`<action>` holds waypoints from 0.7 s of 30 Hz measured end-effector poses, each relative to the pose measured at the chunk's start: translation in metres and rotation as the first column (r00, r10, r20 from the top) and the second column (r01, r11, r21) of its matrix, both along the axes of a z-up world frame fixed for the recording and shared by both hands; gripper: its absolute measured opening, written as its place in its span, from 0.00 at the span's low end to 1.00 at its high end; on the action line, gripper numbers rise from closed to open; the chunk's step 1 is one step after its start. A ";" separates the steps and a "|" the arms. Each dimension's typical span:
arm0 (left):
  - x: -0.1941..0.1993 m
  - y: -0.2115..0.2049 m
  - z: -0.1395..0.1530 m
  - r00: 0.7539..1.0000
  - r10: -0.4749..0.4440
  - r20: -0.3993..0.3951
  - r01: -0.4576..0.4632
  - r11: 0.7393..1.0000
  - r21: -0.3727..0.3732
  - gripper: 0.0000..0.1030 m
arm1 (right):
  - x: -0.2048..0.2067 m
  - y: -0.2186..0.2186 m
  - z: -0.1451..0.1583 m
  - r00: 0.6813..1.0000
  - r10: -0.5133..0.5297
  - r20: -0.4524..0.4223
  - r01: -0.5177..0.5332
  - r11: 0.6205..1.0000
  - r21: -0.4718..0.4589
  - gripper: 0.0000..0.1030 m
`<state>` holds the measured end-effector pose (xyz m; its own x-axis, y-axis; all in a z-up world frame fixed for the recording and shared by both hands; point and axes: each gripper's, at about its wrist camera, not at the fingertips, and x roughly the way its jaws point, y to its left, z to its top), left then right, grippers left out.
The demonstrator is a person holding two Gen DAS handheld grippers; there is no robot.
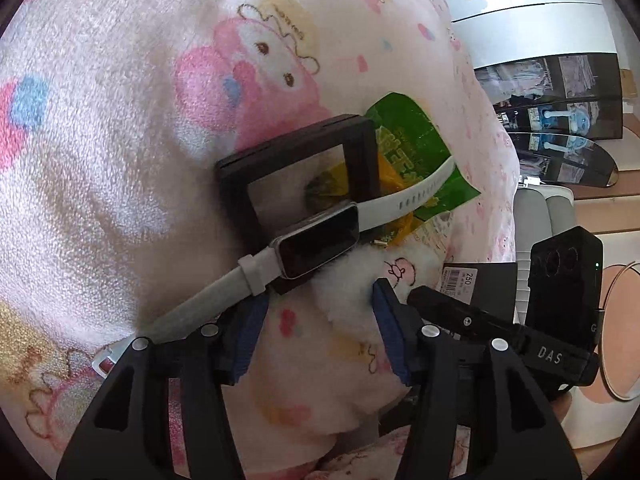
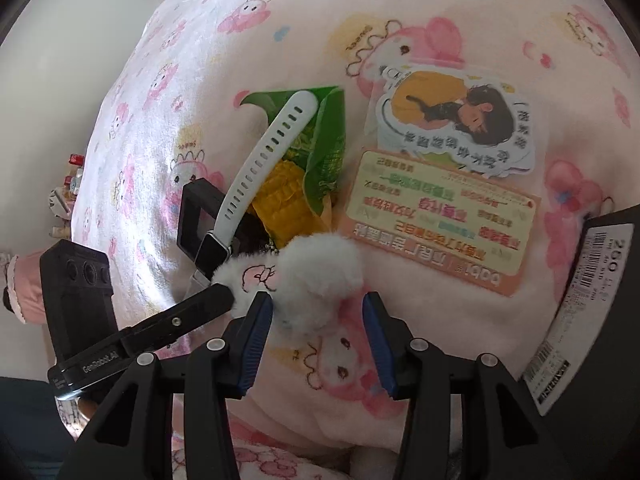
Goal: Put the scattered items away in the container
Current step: 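Move the left gripper to the white fluffy plush and grasp it, then carry the white plush over the box with the left gripper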
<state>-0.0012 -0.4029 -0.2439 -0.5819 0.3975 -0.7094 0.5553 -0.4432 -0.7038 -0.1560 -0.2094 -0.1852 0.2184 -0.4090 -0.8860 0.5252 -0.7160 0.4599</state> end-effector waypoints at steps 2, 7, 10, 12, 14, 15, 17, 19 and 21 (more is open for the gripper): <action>-0.001 0.002 0.002 1.000 0.000 -0.007 0.000 1.000 -0.002 0.49 | 0.003 -0.003 -0.007 0.999 0.016 0.048 -0.014 0.999 -0.034 0.35; -0.001 0.011 0.018 0.995 -0.023 -0.096 0.028 0.999 0.044 0.37 | 0.012 0.003 0.016 0.999 0.030 -0.031 -0.033 0.996 -0.087 0.24; -0.003 0.024 0.038 0.991 -0.044 -0.125 0.045 0.999 0.005 0.37 | 0.020 0.011 0.043 0.994 0.042 -0.103 -0.054 0.992 -0.115 0.24; -0.005 0.032 0.050 0.988 -0.052 -0.142 0.052 0.999 -0.005 0.37 | 0.025 0.019 0.057 0.990 0.036 -0.136 -0.053 0.991 -0.123 0.24; -0.006 0.041 0.062 0.985 -0.068 -0.158 0.065 0.998 -0.024 0.37 | 0.028 0.029 0.069 0.989 0.022 -0.144 -0.043 0.989 -0.142 0.24; -0.006 0.045 0.069 0.983 -0.079 -0.166 0.074 0.997 -0.035 0.37 | 0.029 0.036 0.074 0.989 0.011 -0.144 -0.034 0.987 -0.154 0.24; -0.006 0.052 0.085 0.977 -0.106 -0.185 0.097 0.994 -0.057 0.37 | 0.033 0.052 0.088 0.988 -0.009 -0.154 -0.019 0.984 -0.179 0.24; -0.004 0.059 0.103 0.970 -0.134 -0.204 0.120 0.989 -0.080 0.37 | 0.039 0.069 0.101 0.984 -0.033 -0.175 -0.003 0.979 -0.203 0.24; -0.005 0.072 0.120 0.961 -0.167 -0.220 0.146 0.984 -0.106 0.37 | 0.045 0.082 0.115 0.980 -0.060 -0.188 0.016 0.973 -0.229 0.24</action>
<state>-0.0060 -0.3305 -0.1238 -0.6671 0.4386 -0.6022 0.3043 -0.5774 -0.7577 -0.1107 -0.1277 -0.0699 0.0331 -0.6079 -0.7933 0.5943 -0.6262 0.5046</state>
